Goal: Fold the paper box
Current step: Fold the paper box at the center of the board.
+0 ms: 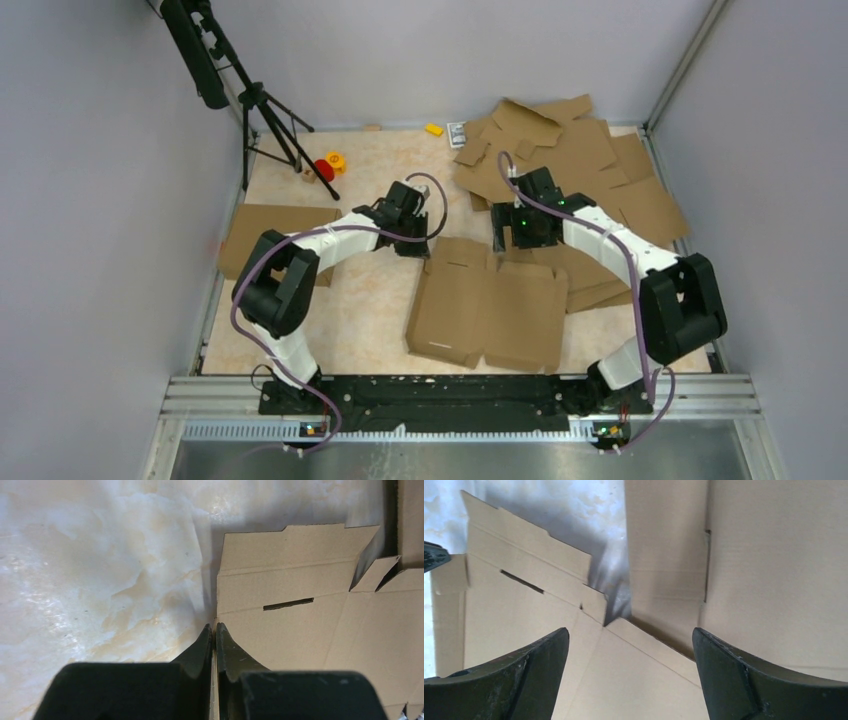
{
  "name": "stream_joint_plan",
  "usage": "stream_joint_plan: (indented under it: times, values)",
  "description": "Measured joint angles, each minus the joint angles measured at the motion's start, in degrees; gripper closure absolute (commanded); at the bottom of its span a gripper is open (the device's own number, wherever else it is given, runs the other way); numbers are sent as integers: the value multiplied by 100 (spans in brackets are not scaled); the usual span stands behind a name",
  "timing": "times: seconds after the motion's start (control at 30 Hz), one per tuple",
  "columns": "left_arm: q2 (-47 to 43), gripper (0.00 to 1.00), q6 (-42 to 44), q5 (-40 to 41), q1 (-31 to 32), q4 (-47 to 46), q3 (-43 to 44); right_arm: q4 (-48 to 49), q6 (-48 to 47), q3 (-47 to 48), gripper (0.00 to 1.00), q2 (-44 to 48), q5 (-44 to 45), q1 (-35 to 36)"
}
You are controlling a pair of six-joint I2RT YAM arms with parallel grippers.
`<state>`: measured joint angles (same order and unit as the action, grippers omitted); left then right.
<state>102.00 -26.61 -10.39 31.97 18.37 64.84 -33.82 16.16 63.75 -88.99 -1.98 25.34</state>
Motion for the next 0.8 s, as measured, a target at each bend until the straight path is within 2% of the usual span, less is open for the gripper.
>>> stream_joint_plan:
  times: [0.23,0.53,0.67,0.8]
  values:
    - [-61,96,68,387,0,96,0,-175,374,-660,5,984,452,-98]
    - [-61,94,76,490,-116,227,-2,-378,1353,-1987,4,2752,533,-734]
    - [-61,93,72,481,-140,227,-2,-411,1720,-2260,9,2907,610,-782]
    - [-61,91,52,411,-149,223,-2,-341,1891,-2599,13,2900,282,-791]
